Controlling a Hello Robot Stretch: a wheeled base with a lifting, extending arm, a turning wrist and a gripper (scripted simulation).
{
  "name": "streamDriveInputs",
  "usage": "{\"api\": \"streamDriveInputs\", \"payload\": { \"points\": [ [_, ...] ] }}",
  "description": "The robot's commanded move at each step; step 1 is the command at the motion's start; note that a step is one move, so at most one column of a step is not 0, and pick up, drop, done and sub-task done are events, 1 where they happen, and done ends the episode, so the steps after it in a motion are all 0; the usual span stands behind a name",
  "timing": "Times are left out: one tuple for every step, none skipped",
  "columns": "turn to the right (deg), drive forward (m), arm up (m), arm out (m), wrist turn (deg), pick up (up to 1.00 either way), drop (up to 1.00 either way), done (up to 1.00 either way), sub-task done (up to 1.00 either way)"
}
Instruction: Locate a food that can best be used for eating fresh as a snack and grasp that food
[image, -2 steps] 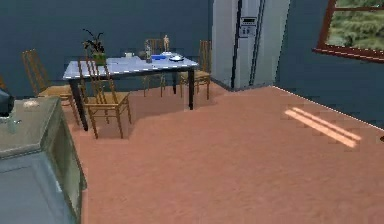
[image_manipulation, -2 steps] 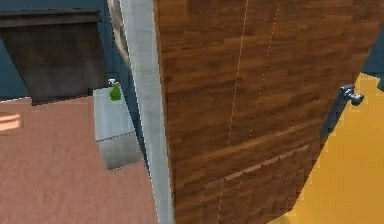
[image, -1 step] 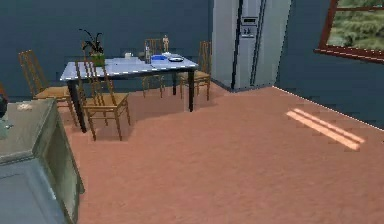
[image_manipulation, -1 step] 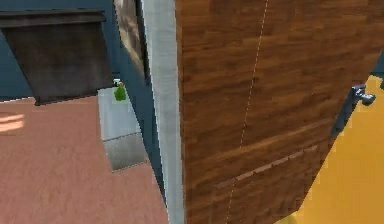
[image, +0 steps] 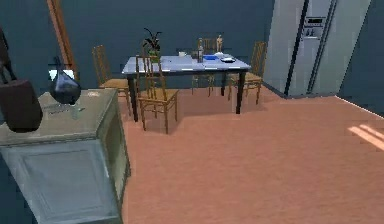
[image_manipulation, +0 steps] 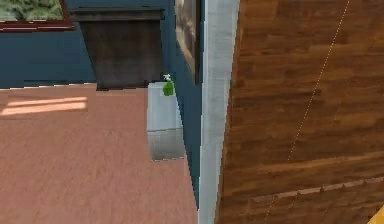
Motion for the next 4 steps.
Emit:
{"api": "streamDriveInputs", "payload": {
  "points": [
    [-3.0, 0.0, 0.0, 0.0, 0.0, 0.0, 0.0, 0.0, 0.0],
    [0.0, 0.75, 0.0, 0.0, 0.0, 0.0, 0.0, 0.0, 0.0],
    [-6.0, 0.0, 0.0, 0.0, 0.0, 0.0, 0.0, 0.0, 0.0],
    [0.0, 1.0, 0.0, 0.0, 0.0, 0.0, 0.0, 0.0, 0.0]
  ]
}}
